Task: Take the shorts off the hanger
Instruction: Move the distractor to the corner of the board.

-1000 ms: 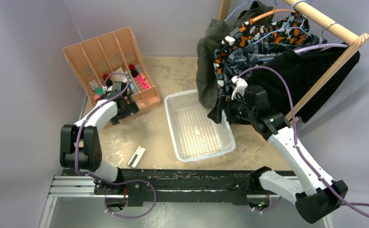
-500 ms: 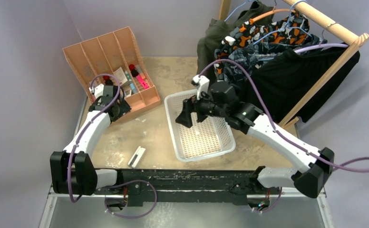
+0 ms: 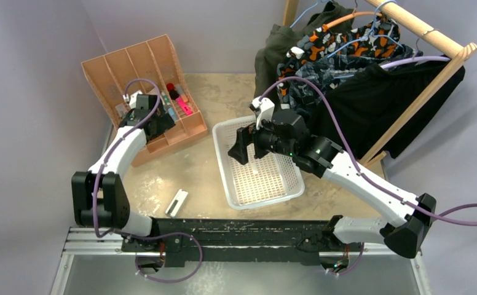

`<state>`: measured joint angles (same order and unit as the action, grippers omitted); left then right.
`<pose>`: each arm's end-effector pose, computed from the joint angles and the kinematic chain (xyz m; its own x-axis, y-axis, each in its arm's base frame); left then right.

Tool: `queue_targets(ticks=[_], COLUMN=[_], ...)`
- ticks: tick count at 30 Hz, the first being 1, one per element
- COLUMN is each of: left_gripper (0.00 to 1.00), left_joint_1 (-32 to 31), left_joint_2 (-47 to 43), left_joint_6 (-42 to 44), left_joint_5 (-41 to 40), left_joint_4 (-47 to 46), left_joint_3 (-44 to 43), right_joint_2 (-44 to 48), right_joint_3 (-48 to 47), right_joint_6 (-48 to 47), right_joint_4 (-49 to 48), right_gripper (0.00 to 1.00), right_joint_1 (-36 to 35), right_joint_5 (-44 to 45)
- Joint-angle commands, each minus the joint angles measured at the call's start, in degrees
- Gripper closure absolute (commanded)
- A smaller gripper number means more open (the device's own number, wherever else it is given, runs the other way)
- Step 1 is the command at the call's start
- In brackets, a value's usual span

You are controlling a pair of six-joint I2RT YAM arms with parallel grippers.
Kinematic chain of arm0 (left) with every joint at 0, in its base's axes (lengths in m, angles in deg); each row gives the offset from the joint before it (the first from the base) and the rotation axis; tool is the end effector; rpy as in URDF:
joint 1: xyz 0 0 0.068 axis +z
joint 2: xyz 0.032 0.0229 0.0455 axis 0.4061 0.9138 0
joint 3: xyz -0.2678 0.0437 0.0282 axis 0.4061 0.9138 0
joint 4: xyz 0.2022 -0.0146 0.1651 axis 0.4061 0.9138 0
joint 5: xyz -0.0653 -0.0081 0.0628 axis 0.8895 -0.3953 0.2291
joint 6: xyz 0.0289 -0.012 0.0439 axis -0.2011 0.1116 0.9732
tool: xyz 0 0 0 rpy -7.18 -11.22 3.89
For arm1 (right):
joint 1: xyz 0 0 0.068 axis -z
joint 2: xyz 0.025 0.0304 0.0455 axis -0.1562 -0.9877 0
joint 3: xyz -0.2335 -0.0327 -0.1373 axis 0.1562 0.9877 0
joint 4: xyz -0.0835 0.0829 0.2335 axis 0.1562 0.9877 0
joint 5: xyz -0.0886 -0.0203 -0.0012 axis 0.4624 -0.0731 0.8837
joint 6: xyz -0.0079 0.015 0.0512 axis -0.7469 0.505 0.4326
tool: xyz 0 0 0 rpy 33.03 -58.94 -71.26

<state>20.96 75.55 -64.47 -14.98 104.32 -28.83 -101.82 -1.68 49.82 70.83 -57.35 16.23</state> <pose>0.3055 -0.0061 0.2689 -0.5069 -0.5548 -0.6597 -0.5557 0.7954 -0.2420 0.1844 0.2133 0.3798 -0.4819 -0.0254 -0.8758 -0.6871 0.6313 0.3597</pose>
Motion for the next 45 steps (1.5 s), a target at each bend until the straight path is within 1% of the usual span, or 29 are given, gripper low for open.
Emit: queue_targets(ticks=[1, 5, 8, 10, 13, 16, 21, 23, 25, 29, 32, 34, 38, 40, 43, 45], left_gripper=[0.06, 0.06, 0.06, 0.06, 0.06, 0.06, 0.06, 0.06, 0.06, 0.06, 0.06, 0.07, 0.07, 0.07, 0.07, 0.07], left_joint_1=[0.73, 1.69, 2.64, 4.26, 8.15, 10.94, 11.77, 11.79, 11.79, 11.75, 11.68, 11.7, 11.78, 11.76, 11.79, 11.89], left_joint_2=[5.11, 8.33, 7.11, 5.9, 6.13, 8.21, 12.53, 12.5, 10.45, 0.58, -3.19, -4.64, -2.24, -0.57, 1.72, 4.84], left_joint_6=[0.33, 0.69, 0.31, 0.71, 2.53, 5.08, 8.48, 9.06, 8.83, 5.86, 2.93, 1.71, -0.53, -1.83, -3.2, -2.46], left_joint_5=[-2.33, -5.27, -9.63, -10.47, -9.53, -6.4, -4.06, -2.32, -0.8, 0.28, 2.93, 5.62, 6.62, 7.6, 5.92, 3.42], left_joint_4=[-0.12, 1.68, 2.0, 0.53, -0.09, -0.01, 2.06, 3.17, 4.06, 4.62, 7.84, 7.49, 6.1, 3.38, -2.33, -4.43], left_joint_3=[-2.14, -1.8, -0.38, 0.75, 0.62, -1.16, -6.18, -7.68, -7.8, -3.15, 0.73, 4.58, 10.19, 12.36, 14.28, 13.03], right_joint_2=[1.71, 2.08, 2.27, 1.96, 1.01, 0.15, 0.27, 0.73, 1.18, 1.64, 1.46, 1.05, 0.38, 0.41, 1.3, 2.3], right_joint_3=[0.73, 1.0, 1.14, 1.01, 0.23, -0.5, -0.12, 0.18, 0.78, 1.43, 2.0, 1.98, 1.82, 1.91, 2.42, 3.34], right_joint_6=[0.84, 0.76, 0.33, 0.09, -0.48, -0.6, 0.88, 1.24, 1.48, 1.52, 1.5, 1.43, 1.39, 1.41, 1.41, 1.41], right_joint_4=[-0.94, 0.17, 0.27, 0.43, 0.85, 1.17, 0.49, 0.52, 0.45, 1.14, 0.78, 0.39, 0.2, 0.43, 0.71, 0.4], right_gripper=[0.01, 0.01, 0.0, 0.01, 0.01, 0.01, 0.01, 0.01, 0.01, 0.01, 0.01, 0.01, 0.01, 0.01, 0.01, 0.01], right_joint_1=[-0.07, -0.07, -0.07, -0.07, -0.07, -0.07, -0.07, -0.07, -0.07, -0.07, -0.07, -0.07, -0.07, -0.07, -0.06, -0.07], right_joint_5=[2.99, 4.11, 4.37, 4.48, 4.35, 4.07, 3.84, 3.86, 4.16, 5.05, 5.27, 5.15, 5.18, 5.19, 5.39, 5.78])
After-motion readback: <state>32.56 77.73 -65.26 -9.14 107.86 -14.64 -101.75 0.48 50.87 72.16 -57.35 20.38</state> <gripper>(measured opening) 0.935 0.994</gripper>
